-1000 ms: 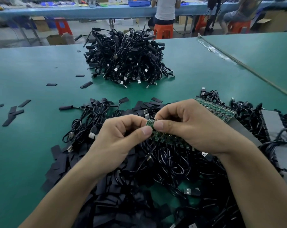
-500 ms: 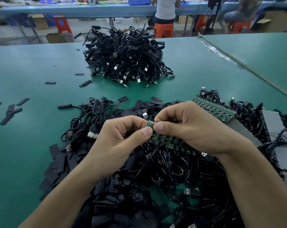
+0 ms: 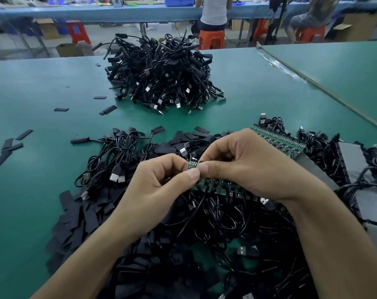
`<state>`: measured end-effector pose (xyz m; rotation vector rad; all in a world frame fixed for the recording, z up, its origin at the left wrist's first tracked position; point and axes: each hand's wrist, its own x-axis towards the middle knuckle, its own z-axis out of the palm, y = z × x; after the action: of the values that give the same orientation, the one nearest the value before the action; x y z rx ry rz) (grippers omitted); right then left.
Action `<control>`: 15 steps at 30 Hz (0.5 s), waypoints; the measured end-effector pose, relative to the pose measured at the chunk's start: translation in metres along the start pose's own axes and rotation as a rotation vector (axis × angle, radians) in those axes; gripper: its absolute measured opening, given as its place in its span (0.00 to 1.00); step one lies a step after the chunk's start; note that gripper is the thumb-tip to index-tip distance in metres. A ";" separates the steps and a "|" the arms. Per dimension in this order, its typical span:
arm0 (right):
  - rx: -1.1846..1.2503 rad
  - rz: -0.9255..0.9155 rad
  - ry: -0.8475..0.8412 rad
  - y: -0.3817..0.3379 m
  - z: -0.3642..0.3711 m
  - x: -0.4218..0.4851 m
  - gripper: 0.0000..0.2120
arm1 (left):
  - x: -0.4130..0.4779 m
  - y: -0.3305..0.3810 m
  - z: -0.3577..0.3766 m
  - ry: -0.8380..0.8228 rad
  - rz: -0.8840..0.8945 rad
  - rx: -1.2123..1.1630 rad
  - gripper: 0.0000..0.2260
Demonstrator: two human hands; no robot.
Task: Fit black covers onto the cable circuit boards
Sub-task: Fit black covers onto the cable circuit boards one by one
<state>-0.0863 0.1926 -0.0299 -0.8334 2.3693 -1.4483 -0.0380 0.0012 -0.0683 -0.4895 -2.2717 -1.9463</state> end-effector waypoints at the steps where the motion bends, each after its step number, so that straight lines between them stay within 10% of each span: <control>1: -0.032 -0.013 0.010 -0.001 0.001 0.000 0.08 | 0.000 0.001 0.000 0.010 0.006 0.006 0.15; 15: 0.264 -0.028 -0.083 0.005 0.009 0.002 0.11 | 0.000 0.000 -0.004 0.005 -0.081 -0.255 0.10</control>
<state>-0.0855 0.1862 -0.0380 -0.8422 2.0564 -1.6568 -0.0386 -0.0023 -0.0676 -0.4212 -2.0807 -2.2883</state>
